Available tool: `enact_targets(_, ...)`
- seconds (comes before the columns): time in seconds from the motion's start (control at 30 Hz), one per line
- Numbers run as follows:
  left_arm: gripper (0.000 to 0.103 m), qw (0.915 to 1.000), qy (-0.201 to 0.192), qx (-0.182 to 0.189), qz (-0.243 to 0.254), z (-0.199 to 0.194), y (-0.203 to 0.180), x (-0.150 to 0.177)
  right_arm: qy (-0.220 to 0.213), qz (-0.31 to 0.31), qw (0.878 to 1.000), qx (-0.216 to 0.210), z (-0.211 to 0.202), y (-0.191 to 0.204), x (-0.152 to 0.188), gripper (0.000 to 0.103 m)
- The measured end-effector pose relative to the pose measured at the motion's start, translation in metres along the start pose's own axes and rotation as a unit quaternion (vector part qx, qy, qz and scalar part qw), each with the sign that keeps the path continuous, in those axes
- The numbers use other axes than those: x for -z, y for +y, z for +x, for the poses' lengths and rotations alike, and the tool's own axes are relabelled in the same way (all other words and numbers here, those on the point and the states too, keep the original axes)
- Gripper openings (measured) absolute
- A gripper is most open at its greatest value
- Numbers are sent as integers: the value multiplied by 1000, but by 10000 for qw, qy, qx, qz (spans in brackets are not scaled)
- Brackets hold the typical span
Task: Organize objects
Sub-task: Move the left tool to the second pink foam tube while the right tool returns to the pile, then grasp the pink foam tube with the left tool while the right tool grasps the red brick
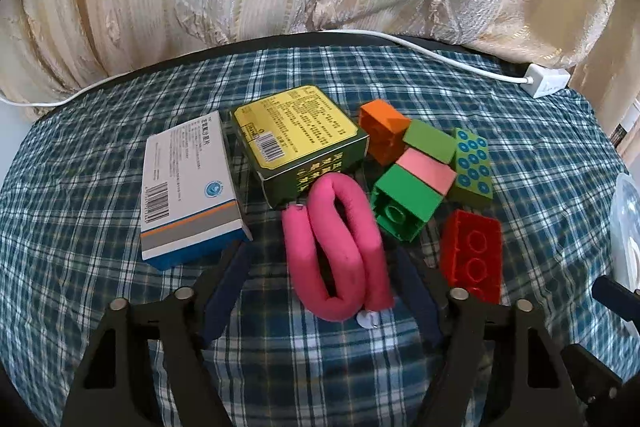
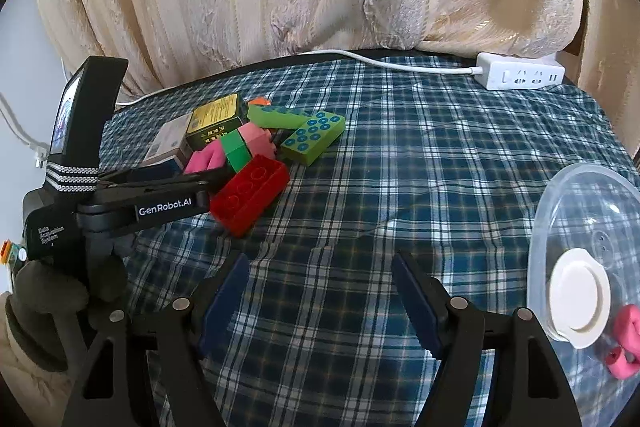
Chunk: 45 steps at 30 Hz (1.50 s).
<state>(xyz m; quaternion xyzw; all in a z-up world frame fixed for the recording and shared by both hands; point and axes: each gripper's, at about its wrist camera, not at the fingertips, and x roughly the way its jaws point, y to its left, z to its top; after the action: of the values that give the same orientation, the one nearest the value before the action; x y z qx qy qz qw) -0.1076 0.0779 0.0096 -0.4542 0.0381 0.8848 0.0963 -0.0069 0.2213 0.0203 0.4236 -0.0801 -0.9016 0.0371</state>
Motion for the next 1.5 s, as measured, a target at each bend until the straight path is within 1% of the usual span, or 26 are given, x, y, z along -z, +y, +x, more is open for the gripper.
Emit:
enact_targets(0.1,59,10000,-27,-34,-12,2,1,1,39,-38,10000,-11,4,2,-1,77)
enact_targets(0.17,49,10000,-35,45,-6,1,1,1,71,-72,9999,-36,7,5,-2,77)
enact_targets(0.43,49,9997,-192,87,-84,-15,3,4,193,-218,9993,-246,21,15,-8,77)
enact_targets(0.7,49,9990,-397,95,-200,-37,10,2,252,-184,9985,-447,40,24,-25,77)
enact_targets(0.83,49,9985,-503,-88,-198,-43,13,3,334,-173,9979,-523,53,29,-31,77)
enact_targets(1.13,49,9979,-436,-194,-442,-40,27,4,323,-111,9976,-607,65,34,-41,77)
enact_targets(1.27,49,9978,-439,-200,-452,-41,26,4,357,42,9962,-793,68,31,-47,78)
enact_targets(1.4,49,9976,-454,-211,-480,-42,27,4,328,142,9960,-821,70,30,-54,82)
enact_targets(1.5,49,9973,-450,-236,-538,-42,30,3,331,170,9957,-844,72,31,-57,83)
